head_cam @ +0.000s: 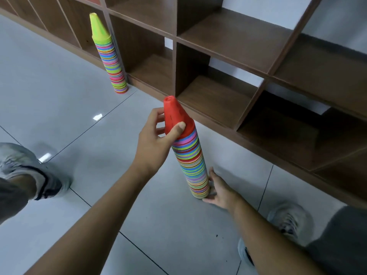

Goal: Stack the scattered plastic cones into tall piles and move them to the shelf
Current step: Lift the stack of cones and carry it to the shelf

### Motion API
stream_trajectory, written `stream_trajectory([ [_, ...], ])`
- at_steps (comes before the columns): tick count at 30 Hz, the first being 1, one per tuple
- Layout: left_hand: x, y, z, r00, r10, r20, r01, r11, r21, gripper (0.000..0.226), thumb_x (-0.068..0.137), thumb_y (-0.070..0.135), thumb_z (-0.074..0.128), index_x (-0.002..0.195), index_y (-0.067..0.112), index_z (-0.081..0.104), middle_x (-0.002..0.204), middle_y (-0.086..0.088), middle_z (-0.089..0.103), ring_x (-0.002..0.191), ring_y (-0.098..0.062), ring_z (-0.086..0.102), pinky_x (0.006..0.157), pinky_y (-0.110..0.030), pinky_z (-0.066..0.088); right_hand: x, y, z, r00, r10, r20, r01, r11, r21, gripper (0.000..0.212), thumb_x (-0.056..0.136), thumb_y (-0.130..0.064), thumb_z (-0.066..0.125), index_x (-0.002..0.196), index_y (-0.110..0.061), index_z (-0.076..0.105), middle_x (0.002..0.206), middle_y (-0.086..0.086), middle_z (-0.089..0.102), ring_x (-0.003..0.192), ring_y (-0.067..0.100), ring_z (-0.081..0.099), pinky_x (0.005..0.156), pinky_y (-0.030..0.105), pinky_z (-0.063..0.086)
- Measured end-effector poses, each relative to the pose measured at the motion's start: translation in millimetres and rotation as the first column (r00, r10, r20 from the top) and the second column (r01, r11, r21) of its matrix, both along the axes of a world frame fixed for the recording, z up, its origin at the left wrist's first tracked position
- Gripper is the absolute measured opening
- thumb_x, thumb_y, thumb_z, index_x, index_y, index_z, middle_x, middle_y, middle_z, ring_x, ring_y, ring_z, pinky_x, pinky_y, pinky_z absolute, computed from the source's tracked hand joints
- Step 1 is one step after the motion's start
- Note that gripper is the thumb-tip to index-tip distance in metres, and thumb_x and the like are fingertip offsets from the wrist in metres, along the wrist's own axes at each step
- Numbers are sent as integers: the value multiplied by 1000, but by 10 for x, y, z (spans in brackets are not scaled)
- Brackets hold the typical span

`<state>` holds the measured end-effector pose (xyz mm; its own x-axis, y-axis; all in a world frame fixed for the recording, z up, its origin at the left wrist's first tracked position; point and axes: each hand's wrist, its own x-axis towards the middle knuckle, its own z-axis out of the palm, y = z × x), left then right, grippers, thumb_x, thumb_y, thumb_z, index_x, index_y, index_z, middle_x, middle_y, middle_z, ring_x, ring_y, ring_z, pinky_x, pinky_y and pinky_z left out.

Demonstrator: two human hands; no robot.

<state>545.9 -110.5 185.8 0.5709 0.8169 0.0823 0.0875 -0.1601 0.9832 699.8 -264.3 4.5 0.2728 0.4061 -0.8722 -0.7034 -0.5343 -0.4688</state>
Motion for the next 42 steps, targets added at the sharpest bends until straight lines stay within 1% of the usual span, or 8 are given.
stream_trajectory([
  [6,-14,196,22,998,-58,23,58,998,-7,46,92,40,67,132,25,51,127,5,59,111,-15,62,81,-15,54,-66,150,-36,999,-38,35,38,999,-5,51,94,-67,42,116,-23,57,101,0,66,103,29,63,100,52,44],
  [13,-86,568,191,991,-119,60,118,993,28,45,93,37,67,133,24,50,128,7,58,109,-8,60,78,-10,50,-230,521,36,995,-77,63,74,996,53,60,89,-71,44,118,-21,60,102,7,71,96,27,67,99,53,45],
  [18,-184,948,425,988,-111,109,102,991,90,45,93,38,67,132,25,50,124,10,59,111,-10,60,83,-15,53,-281,839,295,993,-76,88,65,990,128,64,86,-74,46,120,-22,59,113,13,69,101,30,68,74,42,56],
  [24,-289,1464,872,975,-86,205,53,985,162,41,92,34,69,127,18,55,117,6,65,103,-9,65,84,-22,55,-262,1481,746,980,-88,180,52,979,195,66,84,-76,46,117,-20,61,115,14,68,106,33,67,100,54,50],
  [28,-386,1883,1242,969,-102,226,52,975,217,44,90,38,71,127,20,56,117,8,66,104,-9,65,87,-27,57,-318,1894,1173,962,-92,258,22,965,262,70,83,-77,46,121,-20,60,118,11,67,107,31,67,97,51,52],
  [33,-507,2389,1676,961,-113,254,32,952,305,47,87,34,76,127,18,57,117,7,67,103,-9,65,84,-17,51,-457,2435,1625,938,-163,306,25,913,408,65,83,-78,45,122,-31,67,128,-4,63,116,27,63,99,52,51],
  [39,-506,2941,2188,938,-117,326,-15,926,377,43,88,32,76,124,15,60,115,2,70,101,-15,68,87,-28,55,-478,3268,2011,933,-247,262,107,885,453,93,68,-81,56,136,-18,54,128,12,63,115,30,64,93,49,55],
  [42,-478,3189,2414,925,-134,355,-15,922,386,42,89,31,74,124,12,59,114,0,70,99,-14,68,84,-28,55,-485,3574,2190,939,-258,228,107,849,517,80,77,-77,50,134,-20,52,126,15,60,111,33,63,94,47,53],
])
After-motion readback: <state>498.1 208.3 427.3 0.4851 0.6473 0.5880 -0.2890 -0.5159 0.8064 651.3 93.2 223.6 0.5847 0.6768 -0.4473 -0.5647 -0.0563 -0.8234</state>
